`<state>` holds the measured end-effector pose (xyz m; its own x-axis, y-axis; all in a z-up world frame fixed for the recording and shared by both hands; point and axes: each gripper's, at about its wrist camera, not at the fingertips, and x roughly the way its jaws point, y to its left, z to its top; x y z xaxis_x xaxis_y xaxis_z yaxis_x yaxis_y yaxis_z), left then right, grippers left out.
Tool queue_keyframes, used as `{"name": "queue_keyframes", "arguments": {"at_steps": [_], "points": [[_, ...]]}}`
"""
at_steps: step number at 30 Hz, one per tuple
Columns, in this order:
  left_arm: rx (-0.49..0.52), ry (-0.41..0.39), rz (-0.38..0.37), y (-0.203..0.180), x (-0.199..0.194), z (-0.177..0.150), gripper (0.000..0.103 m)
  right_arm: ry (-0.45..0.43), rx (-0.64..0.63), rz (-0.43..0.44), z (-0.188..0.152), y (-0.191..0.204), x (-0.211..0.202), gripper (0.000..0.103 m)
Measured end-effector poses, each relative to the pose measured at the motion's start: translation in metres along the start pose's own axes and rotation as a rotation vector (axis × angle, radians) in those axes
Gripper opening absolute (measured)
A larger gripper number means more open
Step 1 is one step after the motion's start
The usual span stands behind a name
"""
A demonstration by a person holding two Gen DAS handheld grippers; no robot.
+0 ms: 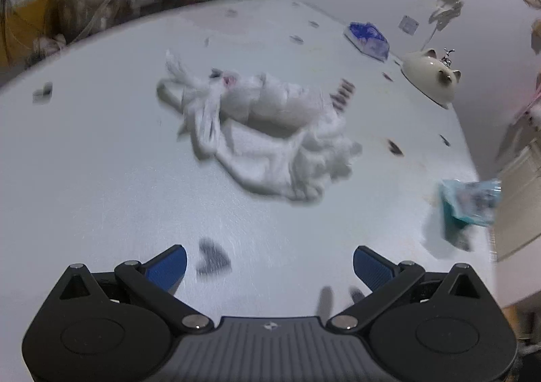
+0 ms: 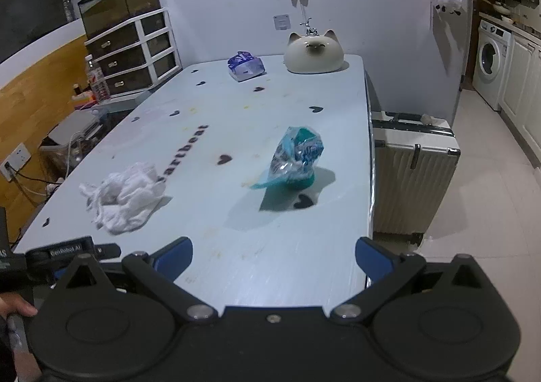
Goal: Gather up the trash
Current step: 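Grasp the white tissue with the left gripper while the right grasps the blue plastic bag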
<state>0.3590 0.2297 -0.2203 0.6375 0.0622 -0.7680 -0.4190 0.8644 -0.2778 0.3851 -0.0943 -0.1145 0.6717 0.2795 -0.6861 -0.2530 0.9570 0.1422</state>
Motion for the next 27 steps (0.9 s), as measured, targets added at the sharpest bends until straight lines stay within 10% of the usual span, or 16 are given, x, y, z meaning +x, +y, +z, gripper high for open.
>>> {"name": "queue_keyframes", "arguments": {"at_steps": [23,27], "points": [[0.022,-0.126,0.025,-0.038,0.065,0.057,0.102,0.148,0.434,0.046,0.086,-0.045,0.181,0.101],[0.046,-0.129,0.042,-0.042,0.066,0.058,0.088,0.177,0.428,0.043,0.085,-0.04,0.19,0.073]]}}
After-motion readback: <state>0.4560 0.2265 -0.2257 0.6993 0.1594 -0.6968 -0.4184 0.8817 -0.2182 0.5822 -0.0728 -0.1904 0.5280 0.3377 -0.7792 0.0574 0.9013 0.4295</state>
